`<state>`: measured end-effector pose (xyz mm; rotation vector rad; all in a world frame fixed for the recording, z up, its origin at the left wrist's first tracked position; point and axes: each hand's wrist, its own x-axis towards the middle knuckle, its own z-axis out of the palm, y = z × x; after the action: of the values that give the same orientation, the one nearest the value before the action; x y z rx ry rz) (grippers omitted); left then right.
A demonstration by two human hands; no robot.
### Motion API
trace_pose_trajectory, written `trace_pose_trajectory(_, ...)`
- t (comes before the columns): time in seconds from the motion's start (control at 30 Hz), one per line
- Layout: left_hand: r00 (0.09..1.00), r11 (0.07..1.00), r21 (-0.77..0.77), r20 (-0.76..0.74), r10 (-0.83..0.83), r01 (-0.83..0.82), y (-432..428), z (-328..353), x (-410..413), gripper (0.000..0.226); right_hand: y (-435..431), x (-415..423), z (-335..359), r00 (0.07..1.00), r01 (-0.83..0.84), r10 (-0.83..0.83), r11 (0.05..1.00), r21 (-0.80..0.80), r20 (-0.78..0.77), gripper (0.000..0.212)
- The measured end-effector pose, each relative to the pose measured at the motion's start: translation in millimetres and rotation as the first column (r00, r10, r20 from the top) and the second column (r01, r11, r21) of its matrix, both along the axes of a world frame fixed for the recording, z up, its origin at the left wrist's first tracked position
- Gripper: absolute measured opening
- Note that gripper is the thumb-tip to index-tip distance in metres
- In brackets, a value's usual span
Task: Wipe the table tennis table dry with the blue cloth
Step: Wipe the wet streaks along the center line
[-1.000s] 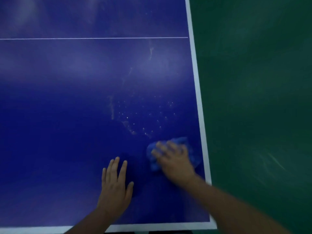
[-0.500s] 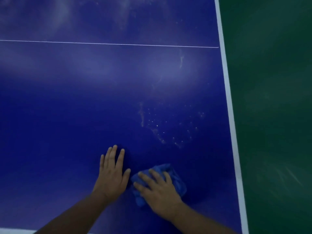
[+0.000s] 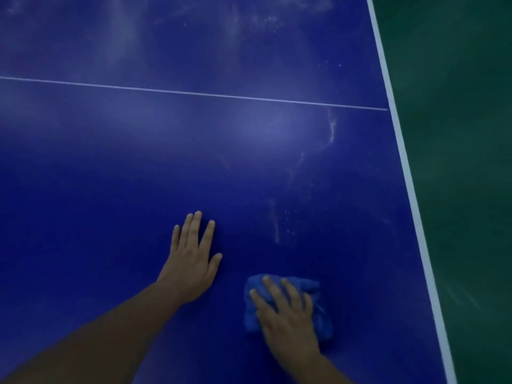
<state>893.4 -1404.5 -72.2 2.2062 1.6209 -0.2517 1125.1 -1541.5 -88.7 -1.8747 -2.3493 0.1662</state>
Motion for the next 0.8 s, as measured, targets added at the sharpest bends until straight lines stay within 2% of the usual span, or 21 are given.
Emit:
trace_pose_trajectory(0.07,0.999,0.999,-0.006,-0.015,0.032,-0.032,16,1,-15,0.082,37,-21,3,0.987,-0.162,0.162,0.986,-0.042,-0.026,0.048)
trace_pose_trajectory(0.13,0.998,0.998,-0.029,-0.033,0.054,-0.055,39,5,-29,0.09,111,-19,-4,0.984,-0.172,0.171,0.985,0.014,0.044,0.049)
trace_pose_trajectory(0.17,0.998,0.997,-0.052,-0.033,0.057,-0.059,52,7,-36,0.096,153,-9,-2,0.994,-0.066,0.067,0.998,-0.016,0.082,0.048)
trace_pose_trajectory(0.23,0.998,0.992,-0.122,-0.046,0.038,-0.043,77,14,-50,0.116,208,14,3,0.957,0.287,-0.285,0.958,-0.03,0.048,0.043)
trace_pose_trajectory(0.27,0.997,0.986,-0.166,-0.067,0.024,-0.035,89,18,-57,0.129,213,16,3,0.923,0.384,-0.384,0.922,-0.044,0.013,0.042)
trace_pose_trajectory(0.3,0.996,0.978,-0.205,-0.09,0.017,-0.036,102,21,-64,0.141,205,10,1,0.923,0.385,-0.385,0.923,-0.016,0.005,0.044)
trace_pose_trajectory(0.37,0.992,0.959,-0.274,-0.115,0.045,-0.075,123,27,-71,0.157,165,-22,0,0.977,0.205,-0.207,0.978,0.037,0.055,0.049)
trace_pose_trajectory(0.47,0.989,0.935,-0.335,-0.123,0.078,-0.115,140,26,-75,0.165,130,-79,-2,0.998,-0.067,0.067,0.998,-0.004,0.012,0.05)
trace_pose_trajectory(0.63,0.986,0.923,-0.361,-0.145,0.085,-0.133,143,23,-74,0.165,264,-118,-11,0.99,-0.14,0.14,0.99,0.018,0.036,0.053)
trace_pose_trajectory(0.67,0.985,0.922,-0.365,-0.155,0.08,-0.133,145,22,-73,0.166,300,-114,-14,0.995,-0.087,0.085,0.995,0.041,0.059,0.05)
trace_pose_trajectory(0.73,0.982,0.915,-0.38,-0.172,0.076,-0.137,146,24,-73,0.166,366,-89,-16,0.987,0.149,-0.153,0.986,0.074,0.055,0.044)
trace_pose_trajectory(0.8,0.983,0.91,-0.394,-0.17,0.064,-0.127,146,26,-73,0.166,397,-57,-9,0.91,0.414,-0.414,0.91,0.013,-0.005,0.041)
